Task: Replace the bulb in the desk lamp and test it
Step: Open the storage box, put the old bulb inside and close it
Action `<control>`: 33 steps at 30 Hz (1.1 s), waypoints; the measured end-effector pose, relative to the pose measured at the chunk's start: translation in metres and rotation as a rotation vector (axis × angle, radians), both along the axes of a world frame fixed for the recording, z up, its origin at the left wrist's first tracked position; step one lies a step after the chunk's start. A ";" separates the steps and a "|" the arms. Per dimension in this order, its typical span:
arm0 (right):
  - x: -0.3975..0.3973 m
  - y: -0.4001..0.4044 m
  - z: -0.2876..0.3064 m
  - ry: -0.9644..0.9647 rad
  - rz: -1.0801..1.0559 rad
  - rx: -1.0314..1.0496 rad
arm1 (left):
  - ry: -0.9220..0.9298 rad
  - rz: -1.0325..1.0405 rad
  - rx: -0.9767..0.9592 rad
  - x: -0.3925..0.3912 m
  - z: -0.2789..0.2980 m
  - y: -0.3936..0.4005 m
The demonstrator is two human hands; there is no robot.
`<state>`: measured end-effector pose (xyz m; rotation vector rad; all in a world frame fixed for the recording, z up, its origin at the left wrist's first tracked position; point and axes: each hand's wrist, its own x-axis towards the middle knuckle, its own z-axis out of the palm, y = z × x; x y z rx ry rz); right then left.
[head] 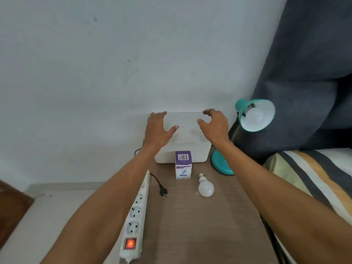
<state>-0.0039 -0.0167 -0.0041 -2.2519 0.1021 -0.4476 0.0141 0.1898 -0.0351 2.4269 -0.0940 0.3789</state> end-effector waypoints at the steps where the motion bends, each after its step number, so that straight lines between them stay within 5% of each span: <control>1: 0.005 0.002 -0.007 0.052 -0.005 0.005 | 0.010 0.028 0.011 0.003 -0.006 0.012; 7: 0.028 0.002 -0.039 0.273 0.007 0.019 | 0.228 0.063 -0.206 0.012 -0.032 0.046; 16: 0.032 0.004 -0.053 0.292 0.023 0.041 | 0.203 0.058 -0.350 0.016 -0.041 0.039; 33: -0.008 -0.001 -0.015 0.218 0.017 0.051 | 0.108 -0.003 -0.260 -0.023 0.002 0.036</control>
